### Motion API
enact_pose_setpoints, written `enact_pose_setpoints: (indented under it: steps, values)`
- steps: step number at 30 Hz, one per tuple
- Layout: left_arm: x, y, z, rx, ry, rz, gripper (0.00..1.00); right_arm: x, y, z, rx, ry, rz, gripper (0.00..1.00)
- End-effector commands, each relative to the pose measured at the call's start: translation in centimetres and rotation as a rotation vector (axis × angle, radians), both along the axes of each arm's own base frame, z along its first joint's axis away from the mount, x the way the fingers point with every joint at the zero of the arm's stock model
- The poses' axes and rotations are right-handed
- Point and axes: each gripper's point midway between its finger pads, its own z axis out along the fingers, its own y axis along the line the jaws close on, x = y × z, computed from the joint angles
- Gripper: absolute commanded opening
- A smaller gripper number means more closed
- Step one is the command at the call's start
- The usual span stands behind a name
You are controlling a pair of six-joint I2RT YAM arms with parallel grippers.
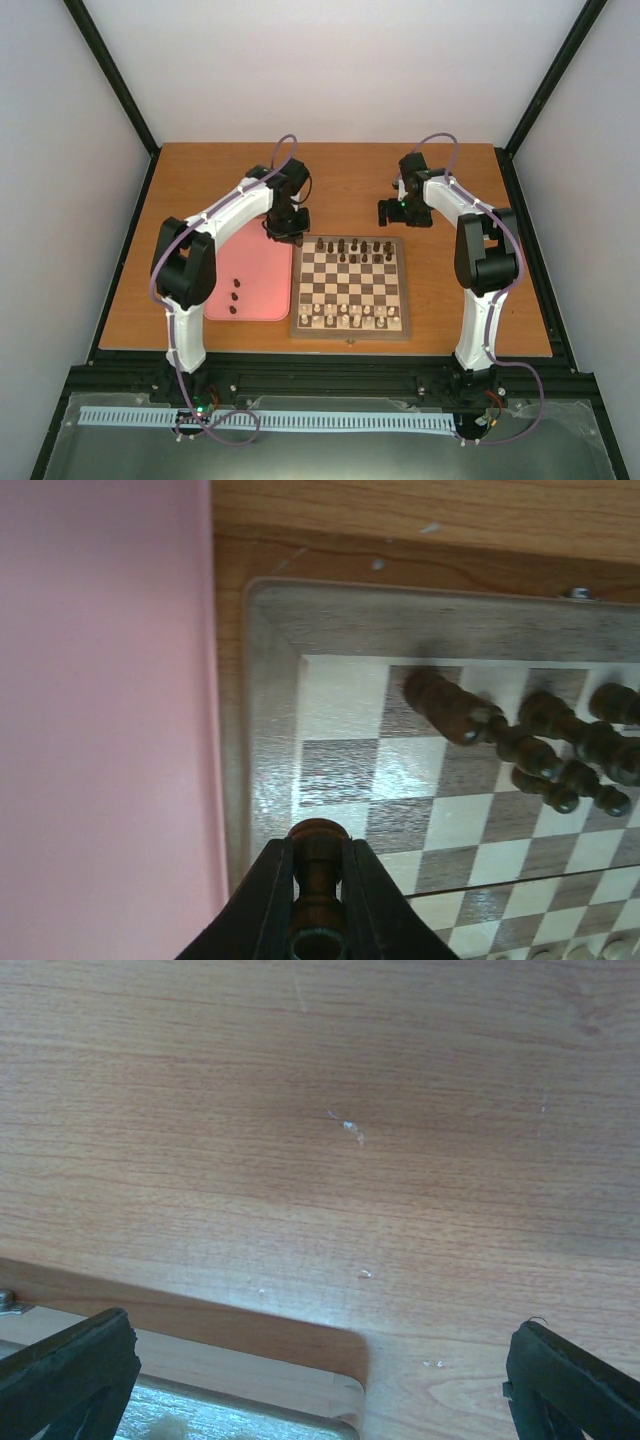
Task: Set up the chess pieces on the board
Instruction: Place the chess piece on the chessboard.
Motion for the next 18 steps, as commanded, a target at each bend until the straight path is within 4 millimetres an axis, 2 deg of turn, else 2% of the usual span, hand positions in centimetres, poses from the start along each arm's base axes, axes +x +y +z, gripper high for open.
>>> enact_pose_setpoints:
  steps: [1,12,18]
  values:
    - [0.5,-1.9,1.0,-0.028,-0.025,-0.029,0.03,0.3,0.2,-0.3,-0.007,-0.001,0.014,1.00]
    - [2.0,-2.8,-1.9,0.017,0.003,-0.065,0.07,0.4,0.3,-0.4,-0.008,0.002,0.018,1.00]
    - [2.2,-2.9,-2.4,0.023,0.008,-0.074,0.08,0.5,0.2,-0.4,-0.008,-0.001,0.016,1.00]
